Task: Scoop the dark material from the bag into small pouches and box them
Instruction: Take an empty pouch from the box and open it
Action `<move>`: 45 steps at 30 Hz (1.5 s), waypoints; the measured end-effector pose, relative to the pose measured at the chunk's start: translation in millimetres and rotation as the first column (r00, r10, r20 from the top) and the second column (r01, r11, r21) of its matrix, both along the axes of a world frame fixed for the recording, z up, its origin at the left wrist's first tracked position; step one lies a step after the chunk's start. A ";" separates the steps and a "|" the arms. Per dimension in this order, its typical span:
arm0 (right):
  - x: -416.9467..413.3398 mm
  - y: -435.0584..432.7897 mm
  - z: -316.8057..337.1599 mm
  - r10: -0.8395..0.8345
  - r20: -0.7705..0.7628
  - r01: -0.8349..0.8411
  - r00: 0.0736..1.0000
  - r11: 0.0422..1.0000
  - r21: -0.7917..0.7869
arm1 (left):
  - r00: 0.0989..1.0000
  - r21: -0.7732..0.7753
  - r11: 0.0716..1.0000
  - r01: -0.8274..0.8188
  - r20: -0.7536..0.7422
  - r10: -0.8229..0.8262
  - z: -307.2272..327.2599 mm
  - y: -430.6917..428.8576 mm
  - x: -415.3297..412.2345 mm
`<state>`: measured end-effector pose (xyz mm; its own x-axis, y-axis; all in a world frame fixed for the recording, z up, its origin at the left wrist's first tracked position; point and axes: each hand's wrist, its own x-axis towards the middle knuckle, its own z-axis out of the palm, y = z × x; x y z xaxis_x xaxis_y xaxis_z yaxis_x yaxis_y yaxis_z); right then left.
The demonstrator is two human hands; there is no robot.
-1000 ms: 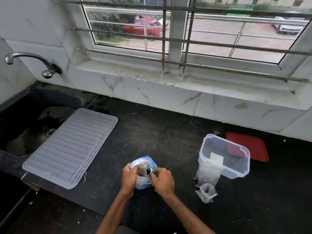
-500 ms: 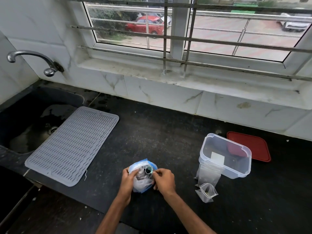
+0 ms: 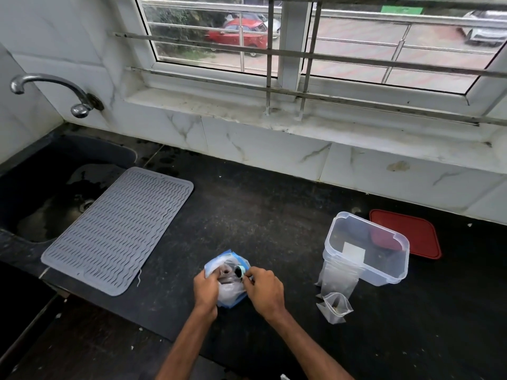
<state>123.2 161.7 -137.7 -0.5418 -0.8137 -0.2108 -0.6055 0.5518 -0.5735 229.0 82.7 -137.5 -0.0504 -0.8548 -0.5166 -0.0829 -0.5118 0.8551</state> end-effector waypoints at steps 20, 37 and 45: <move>-5.1 4.6 -5.1 -0.217 0.422 0.226 0.880 0.974 0.029 | 0.787 -0.271 0.805 0.527 0.513 -0.342 5.7 2.9 7.3; -10.2 -3.9 -9.6 0.108 -0.254 -0.104 0.961 0.994 0.029 | 0.823 -0.133 0.902 0.410 0.479 -0.304 9.3 -7.6 14.1; -6.9 -2.2 2.3 0.359 -0.388 -0.302 0.849 0.932 0.202 | 0.763 -0.038 0.854 0.519 0.472 -0.442 5.5 -18.5 23.3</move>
